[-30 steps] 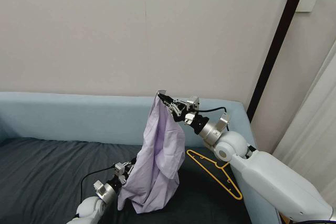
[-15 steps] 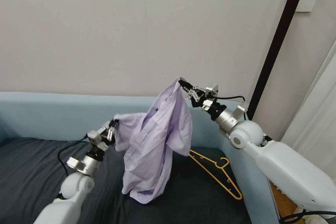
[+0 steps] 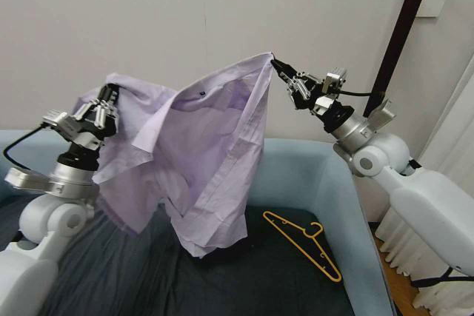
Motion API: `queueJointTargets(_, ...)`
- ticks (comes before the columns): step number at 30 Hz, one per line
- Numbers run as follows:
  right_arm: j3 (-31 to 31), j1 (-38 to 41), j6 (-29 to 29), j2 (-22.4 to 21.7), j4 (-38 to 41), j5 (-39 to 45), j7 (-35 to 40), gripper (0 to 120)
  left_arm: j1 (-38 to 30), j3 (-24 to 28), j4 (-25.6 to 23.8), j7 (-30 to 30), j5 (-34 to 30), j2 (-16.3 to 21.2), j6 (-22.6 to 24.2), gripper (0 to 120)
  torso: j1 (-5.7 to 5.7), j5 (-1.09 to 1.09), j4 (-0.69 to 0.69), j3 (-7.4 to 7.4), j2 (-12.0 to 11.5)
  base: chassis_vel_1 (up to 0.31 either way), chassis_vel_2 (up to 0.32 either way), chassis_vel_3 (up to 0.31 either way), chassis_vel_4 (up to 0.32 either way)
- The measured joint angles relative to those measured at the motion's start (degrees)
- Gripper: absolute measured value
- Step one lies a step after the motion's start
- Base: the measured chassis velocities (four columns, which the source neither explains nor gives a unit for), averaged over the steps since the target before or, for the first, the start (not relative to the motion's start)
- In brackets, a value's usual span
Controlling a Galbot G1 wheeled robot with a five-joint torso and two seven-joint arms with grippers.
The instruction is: Pick up the clothes from the sofa and hang them on the clothes hanger.
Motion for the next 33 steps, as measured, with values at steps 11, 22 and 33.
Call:
queueJointTargets(11, -0.8, -20.7, 1.9, 2.8, 0.0, -15.8, 10.0, 0, 16.1, 8.4, 11.0, -5.6, 22.5, -12.6, -2.6, 0, 0.00, 0.03, -0.03, 0.02, 0.0, 0.000, 0.000, 0.000, 0.000)
queueJointTargets(22, -1.0, -34.4, 5.5, 9.0, -5.1, -23.4, 10.2, 0, 19.8, 16.6, 29.2, -26.7, 44.1, -27.2, -2.3, 0, -0.01, 0.00, -0.01, 0.01, 0.0, 0.000, 0.000, 0.000, 0.000)
queueJointTargets(33, -1.3, -32.1, 4.8, 12.1, -5.1, -19.0, 10.5, 0, 19.0, 14.1, 31.8, -32.4, 62.8, -27.0, -16.7, 33, 0.00, 0.01, -0.02, 0.01, 0.0, 0.000, 0.000, 0.000, 0.000)
